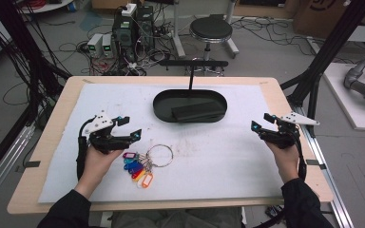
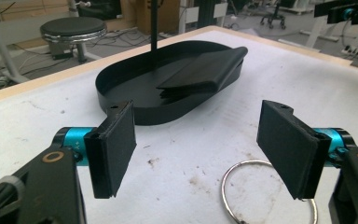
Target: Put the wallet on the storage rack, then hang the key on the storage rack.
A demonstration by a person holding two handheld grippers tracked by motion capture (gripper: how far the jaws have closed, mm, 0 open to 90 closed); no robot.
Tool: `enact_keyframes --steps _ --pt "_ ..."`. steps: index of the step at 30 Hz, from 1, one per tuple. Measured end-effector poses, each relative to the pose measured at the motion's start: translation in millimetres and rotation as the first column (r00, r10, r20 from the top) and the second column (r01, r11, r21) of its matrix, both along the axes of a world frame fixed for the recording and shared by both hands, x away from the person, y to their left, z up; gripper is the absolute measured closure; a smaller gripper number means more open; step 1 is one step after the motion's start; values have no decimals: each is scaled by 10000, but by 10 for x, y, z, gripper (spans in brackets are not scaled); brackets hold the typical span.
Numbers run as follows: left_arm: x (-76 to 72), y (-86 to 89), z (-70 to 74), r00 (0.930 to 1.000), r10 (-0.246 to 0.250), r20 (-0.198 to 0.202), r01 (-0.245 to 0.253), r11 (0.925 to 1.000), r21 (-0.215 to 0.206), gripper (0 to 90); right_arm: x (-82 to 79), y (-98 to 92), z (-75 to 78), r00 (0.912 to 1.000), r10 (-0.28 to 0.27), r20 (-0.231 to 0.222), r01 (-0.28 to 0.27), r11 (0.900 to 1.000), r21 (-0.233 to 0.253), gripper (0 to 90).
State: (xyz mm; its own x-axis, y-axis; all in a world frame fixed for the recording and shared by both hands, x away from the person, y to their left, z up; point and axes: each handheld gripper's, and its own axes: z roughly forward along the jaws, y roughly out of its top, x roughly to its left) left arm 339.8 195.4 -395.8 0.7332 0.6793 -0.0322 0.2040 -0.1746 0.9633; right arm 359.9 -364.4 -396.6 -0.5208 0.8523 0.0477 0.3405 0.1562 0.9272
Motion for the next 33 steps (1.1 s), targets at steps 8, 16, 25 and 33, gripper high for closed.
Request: enact_keyframes --steps 8,16,25,33 --pt "-11 -92 18 9997 -208 136 204 9994 288 279 -21 -47 -35 9999 -110 11 110 9999 -26 305" --pt "30 -111 31 9969 -781 -1 781 9969 80 310 -51 -9 -35 10000 -79 26 79 9998 -179 305" --pt "87 -193 -16 9801 -1825 -787 1830 9831 -9 341 -29 21 -64 9999 25 -98 -28 9997 -258 305" --pt "121 -336 -27 9762 -1714 -1326 1790 9827 479 260 -31 62 -75 9997 242 -98 -246 9987 -451 305"
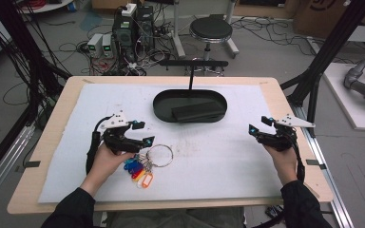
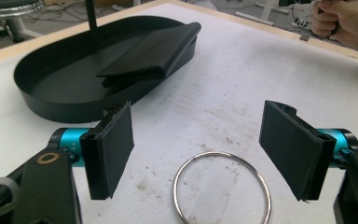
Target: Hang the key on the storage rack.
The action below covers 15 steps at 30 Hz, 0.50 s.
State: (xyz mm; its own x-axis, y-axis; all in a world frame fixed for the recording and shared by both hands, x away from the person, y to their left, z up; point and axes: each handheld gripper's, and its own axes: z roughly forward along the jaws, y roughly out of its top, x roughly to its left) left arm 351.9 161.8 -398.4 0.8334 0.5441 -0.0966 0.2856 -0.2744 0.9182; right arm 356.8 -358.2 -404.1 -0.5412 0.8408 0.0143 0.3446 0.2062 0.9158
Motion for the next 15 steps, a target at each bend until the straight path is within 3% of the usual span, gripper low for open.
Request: enact_keyframes --steps 1,2,4,7,8,10,11,12,13,14,15 --pt "31 -39 -31 9997 112 -231 -107 9997 213 260 -8 9 -2 10000 39 9 -39 10000 -15 305" --pt "31 -39 -31 9997 112 -231 -107 9997 213 275 -8 9 -2 10000 39 9 -39 10000 -15 305" --pt "73 -87 -92 9991 -122 -412 149 9977 663 369 -17 12 1 10000 73 22 -73 10000 -27 305" --pt "93 -149 -149 9981 -234 -569 301 9922 1212 426 -21 10 -2 9999 102 31 -102 9999 -62 305" --pt "93 -149 -149 9981 -234 -569 301 9922 1212 463 -21 10 -2 9999 102 31 -102 9999 -62 305" --pt "105 -191 -184 9972 -373 -643 472 9861 1596 508 -27 10 -9 9999 118 15 -118 9999 -46 305" --pt "117 -237 -227 9962 -361 -788 509 9795 1948 521 -27 10 -11 9999 124 -29 -124 9999 -44 306" --pt "117 -237 -227 9962 -361 -788 509 9795 1948 543 -26 9 -13 9999 116 -60 -116 9999 -48 305" --pt "140 -270 -274 9938 -416 -1032 640 9724 2245 558 -24 8 -15 9999 127 -38 -128 9999 -76 305" --pt "140 -270 -274 9938 -416 -1032 640 9724 2245 560 -24 8 -15 9999 127 -38 -128 9999 -76 305" --pt "156 -296 -313 9928 -420 -1124 694 9650 2530 585 -26 7 -18 9999 139 -43 -140 9999 -62 305"
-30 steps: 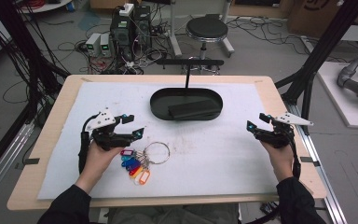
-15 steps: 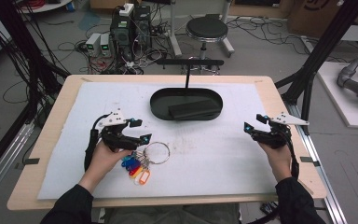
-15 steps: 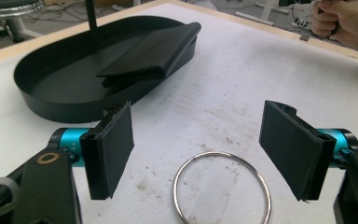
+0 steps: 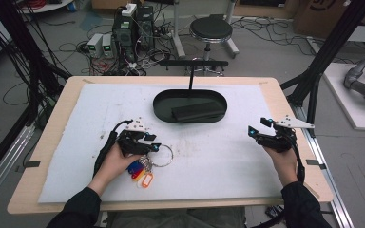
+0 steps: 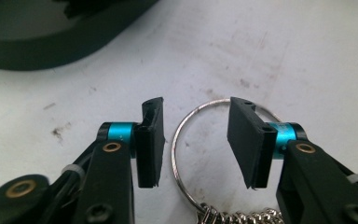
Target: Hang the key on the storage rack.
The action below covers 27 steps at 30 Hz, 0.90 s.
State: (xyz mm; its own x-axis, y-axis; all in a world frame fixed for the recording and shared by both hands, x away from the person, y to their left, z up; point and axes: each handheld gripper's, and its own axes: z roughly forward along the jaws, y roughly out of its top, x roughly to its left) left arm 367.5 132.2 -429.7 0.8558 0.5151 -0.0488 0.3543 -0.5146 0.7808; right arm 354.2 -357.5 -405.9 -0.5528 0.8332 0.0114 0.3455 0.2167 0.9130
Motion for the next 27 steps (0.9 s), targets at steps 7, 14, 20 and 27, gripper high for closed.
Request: enact_keyframes --steps 7,14,20,27 --pt "25 -26 -51 9993 363 -23 -360 9966 744 690 5 -2 -7 10000 4 -17 -4 10000 -24 306" --pt "24 -53 -102 9992 390 -96 -374 9909 1290 720 8 2 -10 10000 15 -43 -16 10000 -28 306" --pt "7 -54 -115 9990 448 -17 -442 9917 1205 810 10 1 -13 10000 14 -50 -15 10000 -47 306" --pt "-2 -59 -115 9989 470 69 -475 9915 1214 861 13 2 -15 10000 20 -31 -20 10000 -60 307"
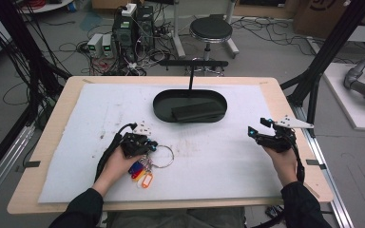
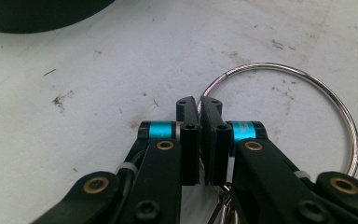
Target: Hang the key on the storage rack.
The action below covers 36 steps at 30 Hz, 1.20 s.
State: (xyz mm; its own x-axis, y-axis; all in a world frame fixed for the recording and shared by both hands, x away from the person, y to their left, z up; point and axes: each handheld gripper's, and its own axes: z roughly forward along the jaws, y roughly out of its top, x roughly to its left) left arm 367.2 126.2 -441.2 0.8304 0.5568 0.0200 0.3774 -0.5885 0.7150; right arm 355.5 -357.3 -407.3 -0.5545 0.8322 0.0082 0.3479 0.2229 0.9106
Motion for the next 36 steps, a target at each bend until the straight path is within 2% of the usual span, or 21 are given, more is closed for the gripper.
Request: enact_keyframes --steps 3,6,9,10,11,12,14,15,16,17,21,24,25,29,32,36 --pt "9 10 4 10000 4 -55 -4 10000 -93 861 0 -1 0 10000 7 -14 -7 10000 16 306" --pt "14 46 31 9999 134 -9 -134 9987 -502 862 -2 -2 2 10000 -24 -30 24 10000 63 306" --pt "9 100 107 9994 249 248 -222 9946 -1018 862 1 -7 2 10000 -17 -6 17 10000 70 307" --pt "9 100 107 9994 249 248 -222 9946 -1018 862 1 -7 2 10000 -17 -6 17 10000 70 307" --pt "-4 137 167 9984 312 466 -243 9896 -1418 862 1 -9 2 10000 -31 -10 31 10000 84 306" --pt "-15 150 195 9976 344 607 -245 9873 -1570 862 2 -9 1 10000 -34 -13 34 10000 90 307" --pt "-27 160 224 9966 339 746 -212 9860 -1656 862 3 -7 0 10000 -22 -11 22 10000 95 307" --pt "-51 165 274 9950 273 962 -93 9832 -1823 862 2 -6 1 10000 -25 -15 25 10000 85 306" --pt "-51 165 274 9950 273 962 -93 9832 -1823 862 2 -6 1 10000 -25 -15 25 10000 85 306" --pt "-82 156 318 9929 182 1175 45 9817 -1902 862 1 -8 3 10000 -21 16 21 10000 78 306" --pt "-153 115 405 9885 -143 1506 440 9796 -1959 862 -1 -14 4 10000 -22 3 22 9999 107 306" --pt "-196 97 439 9860 -338 1631 662 9780 -1976 862 -1 -14 4 10000 -15 -4 15 9999 108 306" --pt "-250 72 459 9825 -499 1796 855 9768 -1962 862 -1 -14 4 10000 1 1 -1 9999 104 307" --pt "-315 49 467 9781 -733 1947 1142 9714 -2081 860 2 -15 2 10000 14 -11 -14 9999 103 307" --pt "-332 39 466 9777 -807 1940 1212 9707 -2073 858 2 -15 2 10000 19 -10 -18 10000 98 307" --pt "-352 22 450 9775 -970 1871 1392 9637 -2279 855 1 -14 3 10000 20 17 -20 10000 86 306"
